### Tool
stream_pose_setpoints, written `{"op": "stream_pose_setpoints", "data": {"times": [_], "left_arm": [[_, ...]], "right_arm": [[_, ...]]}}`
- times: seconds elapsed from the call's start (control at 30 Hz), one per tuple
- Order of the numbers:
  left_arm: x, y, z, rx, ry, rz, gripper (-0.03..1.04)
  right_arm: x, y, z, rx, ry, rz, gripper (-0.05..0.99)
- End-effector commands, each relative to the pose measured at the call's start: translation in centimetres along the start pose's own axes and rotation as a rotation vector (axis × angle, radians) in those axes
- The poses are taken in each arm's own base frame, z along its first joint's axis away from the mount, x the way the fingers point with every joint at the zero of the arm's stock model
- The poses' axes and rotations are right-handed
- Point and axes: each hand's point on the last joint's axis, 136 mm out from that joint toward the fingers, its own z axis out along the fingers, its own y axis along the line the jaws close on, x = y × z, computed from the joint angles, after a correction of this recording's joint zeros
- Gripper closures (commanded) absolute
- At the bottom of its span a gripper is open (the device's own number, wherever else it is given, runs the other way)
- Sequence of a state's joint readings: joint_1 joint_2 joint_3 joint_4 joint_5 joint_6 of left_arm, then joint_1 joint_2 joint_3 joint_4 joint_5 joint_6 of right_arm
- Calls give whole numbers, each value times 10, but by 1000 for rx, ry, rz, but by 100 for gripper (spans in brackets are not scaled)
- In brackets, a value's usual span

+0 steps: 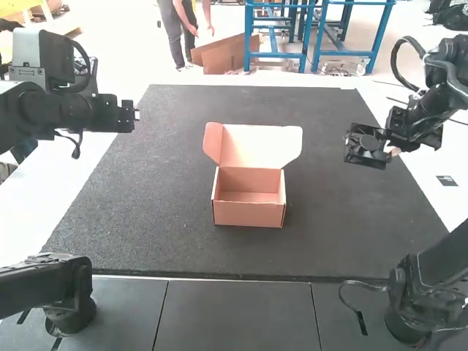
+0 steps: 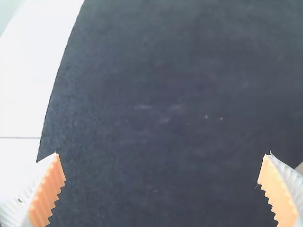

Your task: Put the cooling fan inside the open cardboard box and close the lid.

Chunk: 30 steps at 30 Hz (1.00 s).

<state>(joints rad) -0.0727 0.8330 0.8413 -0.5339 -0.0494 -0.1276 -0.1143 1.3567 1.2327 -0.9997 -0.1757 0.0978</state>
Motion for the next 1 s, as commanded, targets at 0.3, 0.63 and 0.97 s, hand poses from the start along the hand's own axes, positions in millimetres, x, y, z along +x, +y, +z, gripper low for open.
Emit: {"op": "stream_pose_setpoints", "data": {"times": [0.3,0.63,0.97], "left_arm": [[16,-3,8,8,14,20,4],[21,-3,2,8,14,22,4],[25,-1,-9,7,16,38,4]], "right_arm": [[60,123,-63,-227,98,-111,94],[120,189,-57,-269,251,-273,94],[118,241,-14,-271,294,-281,94]]}}
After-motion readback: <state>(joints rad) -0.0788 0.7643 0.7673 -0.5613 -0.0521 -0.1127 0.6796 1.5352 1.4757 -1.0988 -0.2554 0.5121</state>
